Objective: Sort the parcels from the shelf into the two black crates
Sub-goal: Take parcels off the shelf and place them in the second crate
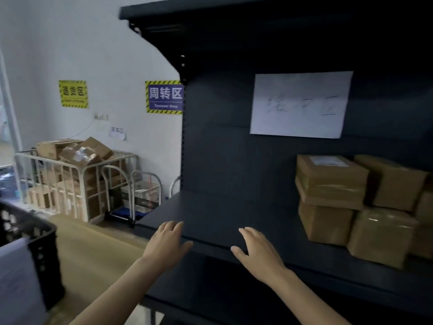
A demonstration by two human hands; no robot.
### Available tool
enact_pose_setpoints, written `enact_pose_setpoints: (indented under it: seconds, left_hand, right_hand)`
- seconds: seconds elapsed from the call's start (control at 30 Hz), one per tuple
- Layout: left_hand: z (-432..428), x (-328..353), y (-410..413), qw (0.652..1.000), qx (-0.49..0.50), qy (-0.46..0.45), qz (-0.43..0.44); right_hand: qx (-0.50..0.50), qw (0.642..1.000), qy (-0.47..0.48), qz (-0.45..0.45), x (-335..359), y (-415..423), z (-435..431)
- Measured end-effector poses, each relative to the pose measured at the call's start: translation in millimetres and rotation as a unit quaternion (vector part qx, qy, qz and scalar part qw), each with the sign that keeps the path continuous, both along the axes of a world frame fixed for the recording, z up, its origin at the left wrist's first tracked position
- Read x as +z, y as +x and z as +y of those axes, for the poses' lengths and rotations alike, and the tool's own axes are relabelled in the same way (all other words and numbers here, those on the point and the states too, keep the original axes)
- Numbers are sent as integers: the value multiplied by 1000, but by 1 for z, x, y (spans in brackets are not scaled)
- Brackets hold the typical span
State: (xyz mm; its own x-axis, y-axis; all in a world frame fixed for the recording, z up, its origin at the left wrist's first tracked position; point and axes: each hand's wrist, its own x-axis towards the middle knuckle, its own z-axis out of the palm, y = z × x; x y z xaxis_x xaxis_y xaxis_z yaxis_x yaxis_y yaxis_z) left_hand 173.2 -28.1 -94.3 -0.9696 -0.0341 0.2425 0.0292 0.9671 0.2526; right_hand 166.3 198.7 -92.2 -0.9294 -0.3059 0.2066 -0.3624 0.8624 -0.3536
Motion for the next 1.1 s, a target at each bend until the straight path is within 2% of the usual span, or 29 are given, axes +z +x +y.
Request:
enact_pose_setpoints:
  seconds: [0.33,0.83,0.9,0.97,1.03,1.1]
  left_hand:
    - [131,8,-66,995,-95,16,-11]
    - [207,25,-114,978,-206,28,-28]
    - [212,27,-121,971,-220,85,-42]
    - [218,34,-128,950,-221,207,-73]
    - [226,47,-136,904,-204,356,-119]
    - [237,64,-144,847,-198,467,-158]
  right_hand:
    - [-129,992,-10,-3,7,-20,140]
    - [-240,970,-31,37,21,-24,203]
    - [-250,964,-71,52,28,-24,209]
    - [-254,956,-110,94,37,-24,217]
    - [-263,944,-133,149,49,-27,222]
    - [-280,925,-163,198,64,-33,227]
